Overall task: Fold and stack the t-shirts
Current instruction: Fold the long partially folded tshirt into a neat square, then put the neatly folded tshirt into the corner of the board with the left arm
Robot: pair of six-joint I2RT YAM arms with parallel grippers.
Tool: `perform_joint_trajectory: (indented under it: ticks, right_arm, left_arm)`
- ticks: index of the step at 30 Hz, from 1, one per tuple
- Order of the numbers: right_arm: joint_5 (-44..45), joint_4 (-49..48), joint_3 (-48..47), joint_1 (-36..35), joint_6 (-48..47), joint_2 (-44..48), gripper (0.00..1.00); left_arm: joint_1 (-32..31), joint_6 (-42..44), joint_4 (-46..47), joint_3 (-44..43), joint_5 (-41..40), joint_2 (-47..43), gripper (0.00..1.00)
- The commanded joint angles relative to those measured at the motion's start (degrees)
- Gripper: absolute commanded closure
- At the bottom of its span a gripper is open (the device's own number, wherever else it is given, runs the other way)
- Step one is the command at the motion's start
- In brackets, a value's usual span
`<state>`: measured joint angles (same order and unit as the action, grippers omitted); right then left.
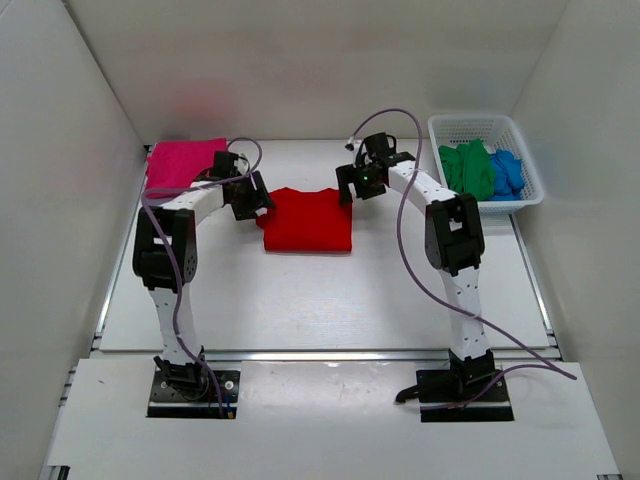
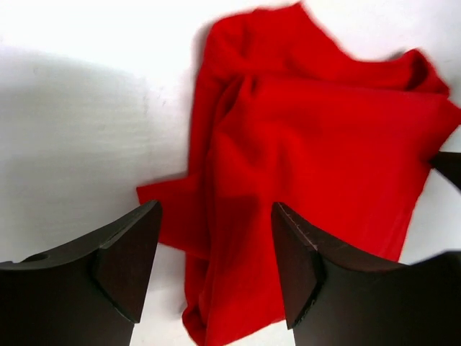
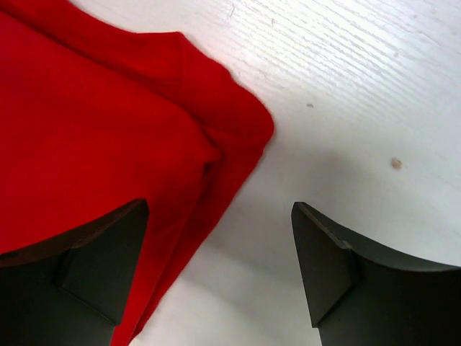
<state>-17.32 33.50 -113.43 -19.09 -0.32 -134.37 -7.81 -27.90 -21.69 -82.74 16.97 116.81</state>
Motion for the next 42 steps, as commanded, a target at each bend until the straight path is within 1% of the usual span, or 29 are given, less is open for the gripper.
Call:
perform_joint_trajectory:
  ticks: [1, 4, 6, 7, 11, 12, 14, 16, 17, 19, 22, 23, 24, 25, 26, 28, 29, 30, 32, 33, 35, 36, 38, 42]
  right_arm:
    - [1.9, -4.3, 3.2, 0.5, 0.0, 8.9, 0.22]
    - [1.9, -5.5, 6.2, 1.2, 0.3, 13.1, 0.20]
    - [1.9, -6.3, 7.9, 1.3, 0.1, 15.3, 0.19]
    - [2.1, -6.6, 9.1, 1.9, 0.1, 16.7, 0.17]
    - [2.5, -8.5, 14.4, 3.0, 1.4, 21.8, 0.16]
    - [1.9, -9.0, 15.0, 3.0, 2.0, 22.0, 0.16]
    - [1.2, -10.6, 18.0, 3.7, 2.3, 24.6, 0.14]
    - [0.9, -11.3, 19.4, 4.1, 2.9, 25.8, 0.14]
    - [1.0, -11.7, 20.2, 4.3, 2.8, 26.5, 0.12]
    - [1.0, -12.1, 21.2, 4.7, 2.7, 27.0, 0.13]
    - [0.8, -12.7, 22.7, 5.3, 2.8, 28.1, 0.13]
    - [0.6, -12.9, 23.2, 5.6, 3.0, 28.4, 0.13]
    - [0.3, -13.2, 24.3, 5.9, 3.0, 29.2, 0.13]
    - [0.4, -13.5, 24.4, 6.0, 3.6, 29.4, 0.13]
    - [-0.2, -13.5, 24.7, 6.3, 3.2, 29.9, 0.13]
    - [-0.7, -13.7, 26.1, 6.6, 3.1, 31.1, 0.13]
    - [-1.2, -13.7, 26.3, 6.8, 3.6, 31.4, 0.14]
    - [-1.5, -14.2, 27.0, 6.9, 3.9, 32.1, 0.12]
    - [-1.8, -14.2, 28.9, 6.9, 4.1, 33.6, 0.14]
    - [-1.9, -14.6, 29.8, 6.6, 4.4, 35.1, 0.13]
    - [-2.0, -14.8, 31.3, 6.7, 4.4, 37.0, 0.13]
    - [-1.9, -14.9, 31.4, 6.7, 4.6, 37.9, 0.13]
    - [-2.3, -14.7, 31.8, 6.6, 4.5, 39.7, 0.13]
    - [-2.1, -13.5, 32.0, 6.5, 3.9, 42.5, 0.13]
  left_arm:
    - [-1.1, 1.6, -5.3, -4.1, -2.6, 0.5, 0.27]
    - [-2.2, 2.4, -7.0, -4.6, -4.8, 1.6, 0.26]
    - [-2.1, 1.9, -5.9, -3.6, -3.9, 1.7, 0.27]
    - [-1.8, 1.4, -5.3, -3.0, -3.2, 1.8, 0.26]
    - [-3.9, 1.8, -6.8, -5.4, -3.4, 3.8, 0.26]
    - [-4.2, 2.1, -7.6, -6.4, -4.0, 4.6, 0.24]
    - [-5.0, 2.3, -8.4, -7.6, -4.5, 5.5, 0.25]
    - [-5.6, 1.3, -8.3, -7.3, -2.7, 6.1, 0.22]
    - [-5.6, 0.8, -6.6, -6.4, -0.9, 6.1, 0.23]
    - [-5.8, -0.2, -4.0, -5.0, 2.3, 6.7, 0.25]
    - [-6.3, 0.2, -4.7, -5.0, 3.4, 8.0, 0.36]
    - [-6.6, 0.4, -4.8, -5.0, 3.4, 8.3, 0.46]
    - [-6.3, 0.3, -4.8, -4.7, 3.3, 8.0, 0.66]
    - [-6.7, 0.2, -4.5, -4.4, 3.9, 8.2, 0.80]
    - [-6.5, -0.2, -4.1, -4.0, 5.0, 8.1, 1.00]
    - [-5.9, 0.2, -3.7, -3.7, 6.8, 7.6, 1.00]
    - [-4.9, 0.4, -5.1, -3.9, 7.3, 7.4, 1.00]
    - [-5.1, 1.2, -5.7, -5.0, 6.5, 6.7, 1.00]
    - [-4.0, 2.8, -8.6, -6.5, 5.2, 5.5, 1.00]
    - [-3.7, 3.1, -9.2, -8.2, 4.0, 4.6, 1.00]
    - [-3.8, 5.4, -13.9, -12.9, 1.9, 3.7, 1.00]
    - [-4.3, 7.1, -15.1, -14.3, 0.2, 3.9, 1.00]
    - [-4.7, 9.3, -20.5, -20.5, -2.4, 4.0, 1.00]
    - [-5.4, 11.6, -25.8, -29.7, -8.3, 5.3, 1.00]
